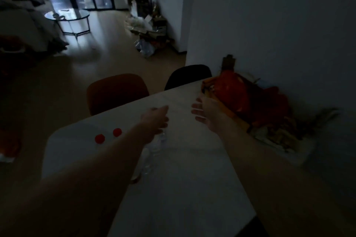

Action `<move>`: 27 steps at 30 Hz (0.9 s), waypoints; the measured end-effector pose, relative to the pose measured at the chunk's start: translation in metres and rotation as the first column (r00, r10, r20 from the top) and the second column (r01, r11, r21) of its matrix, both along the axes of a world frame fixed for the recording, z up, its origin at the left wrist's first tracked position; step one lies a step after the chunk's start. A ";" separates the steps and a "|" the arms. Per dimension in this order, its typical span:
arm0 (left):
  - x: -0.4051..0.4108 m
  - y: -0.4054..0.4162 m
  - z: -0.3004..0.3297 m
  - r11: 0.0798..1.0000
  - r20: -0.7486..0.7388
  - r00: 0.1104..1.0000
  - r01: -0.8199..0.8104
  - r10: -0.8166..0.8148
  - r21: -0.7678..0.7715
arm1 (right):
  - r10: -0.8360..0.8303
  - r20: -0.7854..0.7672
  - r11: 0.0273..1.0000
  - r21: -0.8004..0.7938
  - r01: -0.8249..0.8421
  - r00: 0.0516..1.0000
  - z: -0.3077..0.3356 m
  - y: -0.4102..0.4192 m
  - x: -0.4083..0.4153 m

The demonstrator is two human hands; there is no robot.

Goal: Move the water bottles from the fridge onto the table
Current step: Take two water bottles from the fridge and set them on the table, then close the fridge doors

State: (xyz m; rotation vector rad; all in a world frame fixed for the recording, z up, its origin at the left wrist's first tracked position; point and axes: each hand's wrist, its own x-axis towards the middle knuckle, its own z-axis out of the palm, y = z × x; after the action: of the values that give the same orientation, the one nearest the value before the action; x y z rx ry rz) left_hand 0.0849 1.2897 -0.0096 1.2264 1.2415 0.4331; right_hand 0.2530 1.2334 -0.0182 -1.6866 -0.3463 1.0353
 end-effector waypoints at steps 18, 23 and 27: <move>-0.161 -0.322 0.143 0.706 0.243 0.664 0.681 -0.707 0.192 | -0.549 0.296 0.835 0.146 0.531 0.782 0.159 -0.396 -0.253; -0.197 -0.434 0.149 0.602 0.214 0.571 0.789 -0.793 0.124 | -0.686 0.227 0.726 0.158 0.669 0.691 0.175 -0.516 -0.335; -0.207 -0.527 0.156 0.500 0.226 0.472 0.861 -0.852 0.088 | -0.808 0.187 0.589 0.217 0.778 0.559 0.188 -0.607 -0.378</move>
State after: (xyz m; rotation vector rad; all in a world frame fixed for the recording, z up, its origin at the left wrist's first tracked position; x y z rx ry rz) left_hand -0.1225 0.7627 0.1463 1.5426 0.2785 -0.2111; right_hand -0.1254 0.6260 0.1700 -1.6089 0.2120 0.0869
